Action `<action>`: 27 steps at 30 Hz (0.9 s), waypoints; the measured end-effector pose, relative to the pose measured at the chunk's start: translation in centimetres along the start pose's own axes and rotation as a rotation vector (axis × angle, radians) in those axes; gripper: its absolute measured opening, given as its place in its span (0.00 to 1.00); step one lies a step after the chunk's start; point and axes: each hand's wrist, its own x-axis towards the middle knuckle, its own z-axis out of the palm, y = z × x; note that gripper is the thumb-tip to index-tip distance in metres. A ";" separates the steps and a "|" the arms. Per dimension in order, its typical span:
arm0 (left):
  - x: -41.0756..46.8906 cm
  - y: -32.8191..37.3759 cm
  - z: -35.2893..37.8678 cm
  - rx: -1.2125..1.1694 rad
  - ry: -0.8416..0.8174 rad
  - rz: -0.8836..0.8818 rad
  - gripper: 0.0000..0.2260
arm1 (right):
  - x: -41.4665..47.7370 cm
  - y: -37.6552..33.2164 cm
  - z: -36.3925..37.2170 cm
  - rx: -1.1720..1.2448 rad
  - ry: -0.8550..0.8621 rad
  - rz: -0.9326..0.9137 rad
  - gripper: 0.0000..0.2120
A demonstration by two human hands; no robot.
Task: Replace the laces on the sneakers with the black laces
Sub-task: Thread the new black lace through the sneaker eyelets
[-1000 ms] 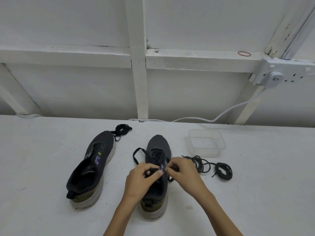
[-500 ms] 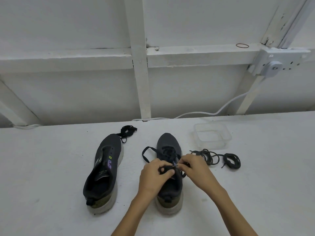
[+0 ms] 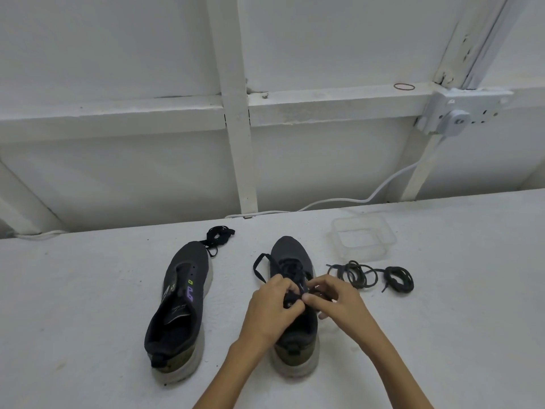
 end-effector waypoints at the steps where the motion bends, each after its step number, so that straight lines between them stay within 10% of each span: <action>1: -0.1 0.1 0.0 -0.005 0.001 0.001 0.04 | 0.0 0.1 -0.1 -0.010 -0.013 -0.021 0.08; 27: 0.4 -1.7 1.2 -0.201 0.018 0.078 0.04 | -0.4 3.2 3.0 -0.026 0.252 -0.188 0.23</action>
